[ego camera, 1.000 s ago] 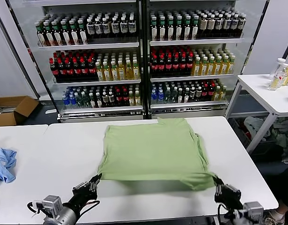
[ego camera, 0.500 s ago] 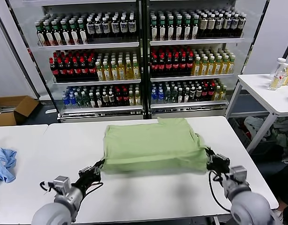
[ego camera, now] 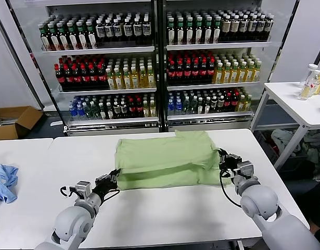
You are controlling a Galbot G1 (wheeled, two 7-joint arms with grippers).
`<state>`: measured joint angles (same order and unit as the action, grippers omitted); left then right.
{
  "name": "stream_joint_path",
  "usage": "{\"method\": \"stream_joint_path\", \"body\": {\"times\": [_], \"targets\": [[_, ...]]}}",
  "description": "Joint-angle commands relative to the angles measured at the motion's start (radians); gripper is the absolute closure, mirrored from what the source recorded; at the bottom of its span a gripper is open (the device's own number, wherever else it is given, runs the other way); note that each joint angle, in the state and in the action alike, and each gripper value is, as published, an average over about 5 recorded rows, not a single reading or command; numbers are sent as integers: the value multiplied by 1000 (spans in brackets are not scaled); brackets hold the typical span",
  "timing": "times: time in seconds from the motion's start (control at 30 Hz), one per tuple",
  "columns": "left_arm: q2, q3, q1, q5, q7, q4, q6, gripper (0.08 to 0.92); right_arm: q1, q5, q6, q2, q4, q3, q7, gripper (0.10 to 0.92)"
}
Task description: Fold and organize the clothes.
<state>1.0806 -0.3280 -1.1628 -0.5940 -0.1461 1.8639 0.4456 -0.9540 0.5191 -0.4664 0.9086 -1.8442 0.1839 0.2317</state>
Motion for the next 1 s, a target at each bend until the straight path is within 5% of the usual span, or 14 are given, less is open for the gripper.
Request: {"method": "stream_joint_path", "body": {"times": [0.03, 0.3, 0.6, 0.73, 1.0], "targets": [[6, 20, 21, 40, -6, -31, -24, 694, 21, -18, -18, 12, 21, -32, -6, 654], [50, -20, -111, 95, -49, 51, -44, 460, -224, -22, -17, 14, -89, 113, 9, 421], [73, 16, -47, 112, -70, -69, -43, 229, -248, 6, -89, 41, -6, 129, 37, 211], [78, 35, -39, 124, -67, -91, -45, 288, -228, 41, -111, 47, 23, 112, 44, 230], [76, 51, -38, 107, -44, -104, -29, 522, -222, 83, -107, 43, 22, 101, 42, 449]]}}
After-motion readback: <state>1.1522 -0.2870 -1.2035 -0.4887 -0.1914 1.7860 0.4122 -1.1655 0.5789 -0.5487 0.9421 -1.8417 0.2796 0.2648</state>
